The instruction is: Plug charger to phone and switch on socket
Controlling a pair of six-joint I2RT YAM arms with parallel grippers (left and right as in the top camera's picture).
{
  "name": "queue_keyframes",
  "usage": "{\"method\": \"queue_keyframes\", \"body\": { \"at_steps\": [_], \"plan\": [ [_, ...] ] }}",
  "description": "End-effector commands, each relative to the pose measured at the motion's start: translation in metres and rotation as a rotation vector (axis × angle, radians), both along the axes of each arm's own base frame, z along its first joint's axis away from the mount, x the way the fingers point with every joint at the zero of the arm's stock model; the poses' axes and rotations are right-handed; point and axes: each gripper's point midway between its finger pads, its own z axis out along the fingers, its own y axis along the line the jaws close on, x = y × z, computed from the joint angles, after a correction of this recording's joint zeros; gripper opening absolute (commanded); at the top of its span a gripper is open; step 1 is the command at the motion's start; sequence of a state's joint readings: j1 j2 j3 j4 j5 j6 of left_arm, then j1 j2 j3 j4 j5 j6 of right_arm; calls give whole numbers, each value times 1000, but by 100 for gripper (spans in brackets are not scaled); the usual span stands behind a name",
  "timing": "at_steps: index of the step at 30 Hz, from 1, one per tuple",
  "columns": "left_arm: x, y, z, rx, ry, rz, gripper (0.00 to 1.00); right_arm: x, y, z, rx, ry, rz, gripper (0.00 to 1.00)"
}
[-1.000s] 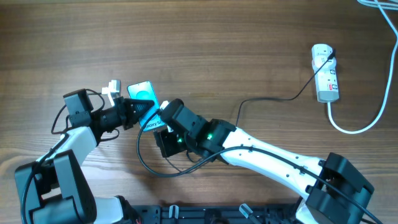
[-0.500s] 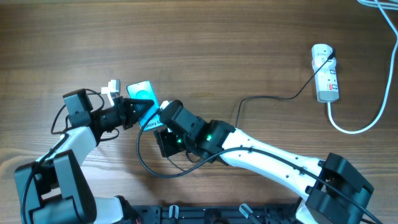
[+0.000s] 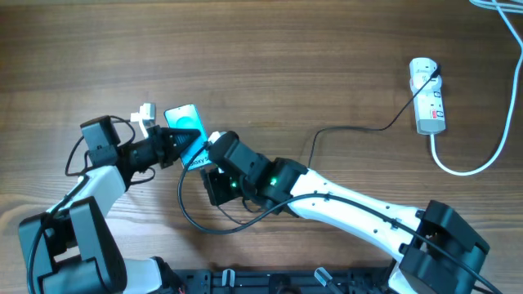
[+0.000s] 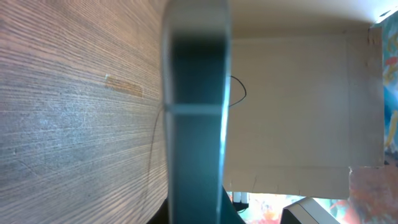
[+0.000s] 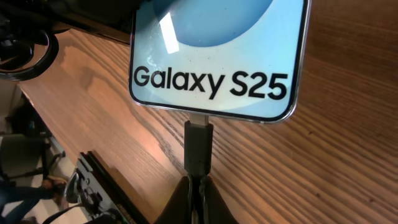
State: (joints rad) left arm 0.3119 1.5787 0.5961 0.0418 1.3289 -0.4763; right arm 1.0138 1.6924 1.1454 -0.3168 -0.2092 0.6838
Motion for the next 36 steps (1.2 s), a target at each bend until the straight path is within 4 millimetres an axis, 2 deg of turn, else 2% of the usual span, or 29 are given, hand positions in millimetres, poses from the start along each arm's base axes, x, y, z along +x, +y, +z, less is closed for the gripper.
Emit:
{"method": "queue_keyframes", "body": {
  "at_steps": [1,13,18,31,36],
  "plan": [
    [-7,-7,9,-35,-35,-46,4,34,-2,8,-13,-135,-82,4],
    [-7,-7,9,-35,-35,-46,4,43,9,22,46,-196,-75,5],
    [-7,-7,9,-35,-35,-46,4,50,4,23,52,-190,-90,4],
    [-7,-7,9,-35,-35,-46,4,59,13,39,140,-200,-77,4],
    [-7,-7,9,-35,-35,-46,4,59,11,36,131,-195,-78,4]
  ]
}}
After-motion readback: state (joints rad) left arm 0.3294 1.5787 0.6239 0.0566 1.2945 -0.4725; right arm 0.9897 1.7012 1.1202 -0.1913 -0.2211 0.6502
